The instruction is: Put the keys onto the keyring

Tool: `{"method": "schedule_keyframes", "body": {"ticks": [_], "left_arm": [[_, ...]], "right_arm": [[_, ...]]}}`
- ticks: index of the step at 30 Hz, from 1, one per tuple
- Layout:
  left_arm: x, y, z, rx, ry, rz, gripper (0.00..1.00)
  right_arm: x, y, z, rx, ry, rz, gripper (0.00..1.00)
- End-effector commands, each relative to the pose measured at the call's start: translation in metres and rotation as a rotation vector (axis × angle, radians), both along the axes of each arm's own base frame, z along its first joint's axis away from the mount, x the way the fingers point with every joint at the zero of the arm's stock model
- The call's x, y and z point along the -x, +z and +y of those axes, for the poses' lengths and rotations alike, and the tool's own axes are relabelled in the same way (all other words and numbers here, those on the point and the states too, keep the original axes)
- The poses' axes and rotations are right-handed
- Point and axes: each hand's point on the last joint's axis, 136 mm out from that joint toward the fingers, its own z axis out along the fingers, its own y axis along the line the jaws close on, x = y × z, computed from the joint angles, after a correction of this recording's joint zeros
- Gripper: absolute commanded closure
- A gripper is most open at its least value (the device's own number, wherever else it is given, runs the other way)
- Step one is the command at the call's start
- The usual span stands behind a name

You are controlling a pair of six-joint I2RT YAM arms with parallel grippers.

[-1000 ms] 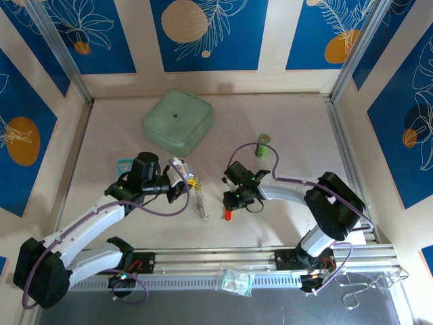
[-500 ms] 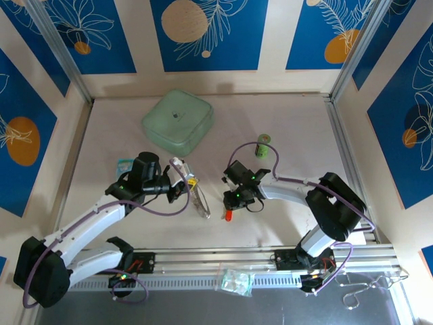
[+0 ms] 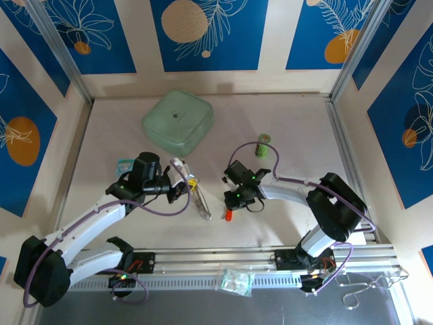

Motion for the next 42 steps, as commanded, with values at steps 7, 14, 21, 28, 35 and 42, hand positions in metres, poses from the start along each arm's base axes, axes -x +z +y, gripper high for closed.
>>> {"method": "schedule_keyframes", "body": {"ticks": [7,14,21,28,35,42], "left_arm": [[0.004,0.003,-0.003,0.0,-0.03,-0.016,1.0],[0.014,0.01,-0.002,0.047,-0.029,0.011,1.0],[0.023,0.017,-0.004,0.124,-0.014,0.082,1.0],[0.027,0.01,-0.005,0.135,-0.013,0.099,1.0],[0.025,0.009,-0.01,0.153,-0.008,0.137,1.0],[0.025,0.006,-0.01,0.147,-0.006,0.16,1.0]], "right_arm": [[-0.003,0.02,0.004,-0.026,0.02,-0.04,1.0],[-0.005,0.064,0.013,-0.155,0.111,-0.231,1.0],[-0.003,0.129,0.032,-0.341,0.295,-0.472,1.0],[0.016,0.173,0.059,-0.515,0.481,-0.597,1.0],[0.017,0.182,0.082,-0.539,0.548,-0.635,1.0],[0.01,0.182,0.095,-0.54,0.523,-0.668,1.0]]}}
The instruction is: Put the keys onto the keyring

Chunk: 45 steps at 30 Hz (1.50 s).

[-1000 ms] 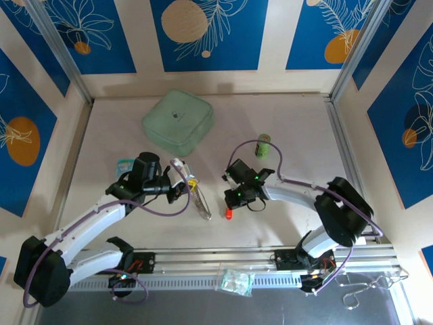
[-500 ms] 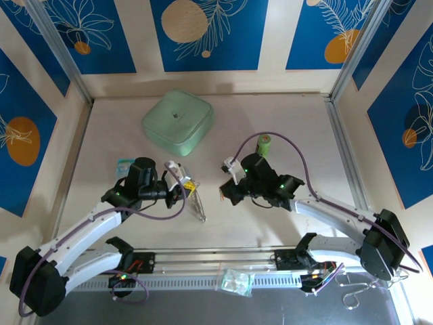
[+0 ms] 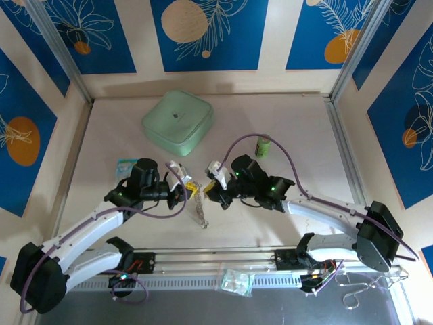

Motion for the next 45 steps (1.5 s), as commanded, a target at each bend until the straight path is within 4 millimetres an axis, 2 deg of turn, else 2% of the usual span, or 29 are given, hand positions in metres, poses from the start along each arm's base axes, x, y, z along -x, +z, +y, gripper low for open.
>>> {"method": "schedule_keyframes", "body": {"ticks": [1,10,20,30,38,45], "left_arm": [[0.004,0.008,-0.007,0.036,-0.033,0.003,1.0],[0.007,0.008,-0.009,0.047,-0.054,0.014,1.0],[0.008,0.008,-0.01,0.049,-0.064,0.018,1.0],[0.01,0.006,-0.011,0.048,-0.076,0.034,1.0],[0.009,0.008,-0.009,0.042,-0.068,0.002,1.0],[0.007,0.013,-0.008,0.034,-0.064,-0.062,1.0]], "right_arm": [[-0.009,0.019,0.01,-0.056,-0.012,-0.058,1.0],[-0.014,0.02,0.018,-0.06,-0.022,-0.061,1.0],[-0.023,0.017,0.017,-0.044,-0.071,-0.074,1.0],[-0.02,0.02,0.022,-0.05,-0.058,-0.103,1.0],[-0.04,0.011,0.006,0.024,-0.205,-0.108,1.0],[-0.041,0.009,0.002,0.03,-0.25,-0.063,1.0]]}}
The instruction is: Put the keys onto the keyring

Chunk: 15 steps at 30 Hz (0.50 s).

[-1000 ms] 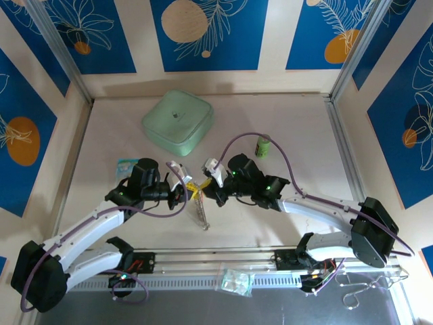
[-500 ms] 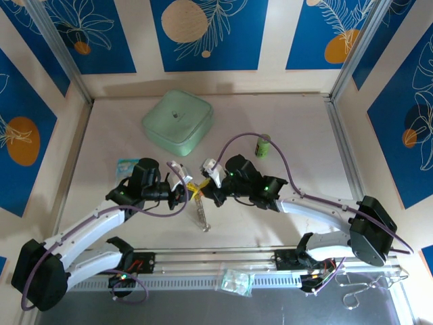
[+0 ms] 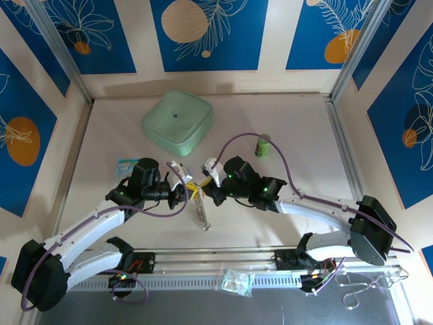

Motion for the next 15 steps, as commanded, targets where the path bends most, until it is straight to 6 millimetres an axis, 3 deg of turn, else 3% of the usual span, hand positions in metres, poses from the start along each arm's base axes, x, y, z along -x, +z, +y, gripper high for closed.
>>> {"method": "schedule_keyframes", "body": {"ticks": [1,10,15], "left_arm": [[0.008,0.016,-0.006,0.031,-0.062,-0.083,1.0],[0.008,0.016,-0.005,0.009,-0.065,-0.163,1.0],[0.014,0.02,-0.006,0.021,-0.094,-0.222,1.0]], "right_arm": [[-0.015,0.015,-0.003,-0.02,-0.089,-0.01,1.0],[-0.006,0.012,0.002,-0.043,-0.053,0.047,1.0],[0.004,0.004,0.001,-0.05,-0.009,0.089,0.73]]}}
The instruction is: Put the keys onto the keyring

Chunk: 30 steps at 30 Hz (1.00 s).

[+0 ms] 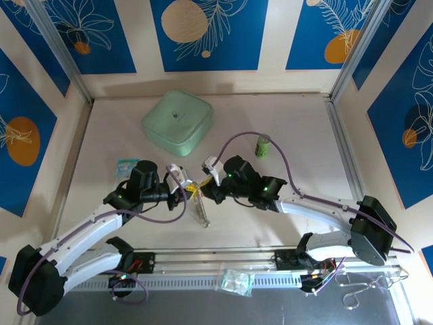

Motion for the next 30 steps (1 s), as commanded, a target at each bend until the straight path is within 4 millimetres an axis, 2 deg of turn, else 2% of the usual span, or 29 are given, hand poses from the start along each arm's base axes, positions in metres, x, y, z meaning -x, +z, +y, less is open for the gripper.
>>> {"method": "schedule_keyframes", "body": {"ticks": [1,8,10,13,15,19,30], "left_arm": [[0.011,0.015,-0.007,0.037,-0.078,-0.097,1.0],[0.015,0.026,-0.01,0.099,-0.111,-0.207,1.0],[0.019,0.03,-0.012,0.129,-0.137,-0.246,1.0],[0.023,0.033,-0.014,0.145,-0.168,-0.302,1.0],[0.022,0.032,-0.015,0.137,-0.17,-0.313,1.0],[0.02,0.026,-0.016,0.121,-0.169,-0.28,1.0],[0.022,0.018,-0.018,0.1,-0.165,-0.229,1.0]], "right_arm": [[0.004,0.001,-0.003,-0.023,0.021,0.027,0.71],[0.021,0.016,-0.025,-0.099,0.144,-0.072,0.66],[0.029,0.016,-0.028,-0.104,0.207,-0.12,0.67],[0.051,0.013,-0.027,-0.113,0.358,-0.184,0.67],[0.056,0.007,-0.028,-0.099,0.403,-0.225,0.66],[0.055,0.0,-0.027,-0.078,0.417,-0.273,0.66],[0.043,-0.012,-0.01,-0.038,0.358,-0.314,0.65]]}}
